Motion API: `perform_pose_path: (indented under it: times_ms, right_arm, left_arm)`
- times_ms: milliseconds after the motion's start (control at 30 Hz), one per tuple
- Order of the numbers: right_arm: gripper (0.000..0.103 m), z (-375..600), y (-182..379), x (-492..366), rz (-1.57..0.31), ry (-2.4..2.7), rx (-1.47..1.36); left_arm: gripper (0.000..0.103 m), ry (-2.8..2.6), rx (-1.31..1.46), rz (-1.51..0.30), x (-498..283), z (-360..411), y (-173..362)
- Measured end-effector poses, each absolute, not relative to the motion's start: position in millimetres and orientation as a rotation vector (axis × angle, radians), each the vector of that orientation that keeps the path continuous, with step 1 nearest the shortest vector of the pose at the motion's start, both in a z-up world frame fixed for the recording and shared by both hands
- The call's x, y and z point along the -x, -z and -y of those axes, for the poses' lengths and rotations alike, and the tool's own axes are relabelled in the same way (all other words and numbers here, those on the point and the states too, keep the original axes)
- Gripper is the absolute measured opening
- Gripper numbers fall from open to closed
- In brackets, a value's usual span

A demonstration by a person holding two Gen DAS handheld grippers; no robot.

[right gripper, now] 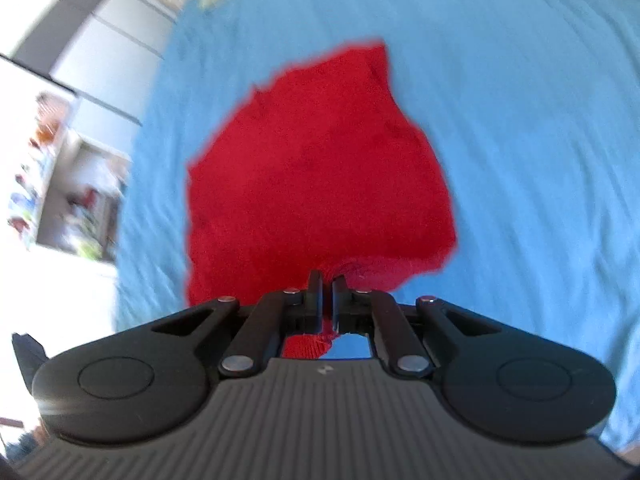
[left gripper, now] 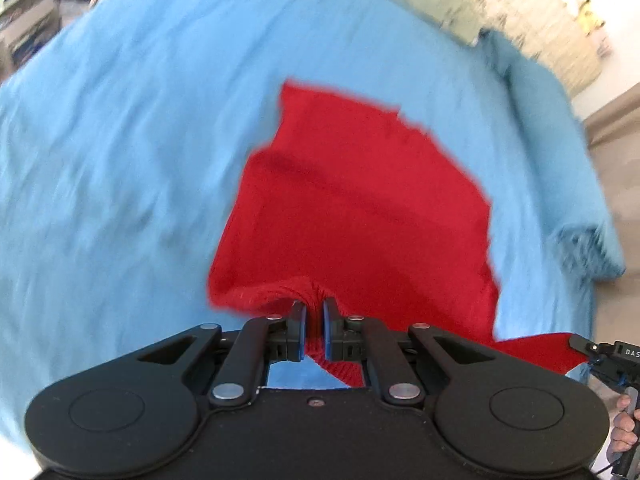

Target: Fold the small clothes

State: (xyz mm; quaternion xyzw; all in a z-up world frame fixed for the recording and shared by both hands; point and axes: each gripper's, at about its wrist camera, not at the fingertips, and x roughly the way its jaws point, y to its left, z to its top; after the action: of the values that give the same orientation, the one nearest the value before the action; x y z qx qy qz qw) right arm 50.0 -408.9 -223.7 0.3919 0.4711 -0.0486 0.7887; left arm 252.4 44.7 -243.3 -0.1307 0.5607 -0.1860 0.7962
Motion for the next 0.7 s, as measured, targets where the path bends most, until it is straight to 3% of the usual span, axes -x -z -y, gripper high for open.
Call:
perform_pose_path:
  times_ms: [133,267,533,700]
  right_arm:
    - [0.020,442,197,-109,-0.920,0.099,-0.896]
    - [0.020,474,210,-180,-0.895,0.147,-0.870]
    - [0.020,503,347,-287,-0.836,0.266,-0.916]
    - [0.019,520,384,-301,-0.810,0.288,-1.002]
  left_arm:
    - [0.008,0.413,0.356,-1.113,-323,-19,233]
    - [0.008,0.390,0.386,-1.039,-393,17,259]
    - [0.007,0.331,0.369,-1.022,-489,72,352]
    - [0.007,0.324,0.419,-1.000,-497,61,344]
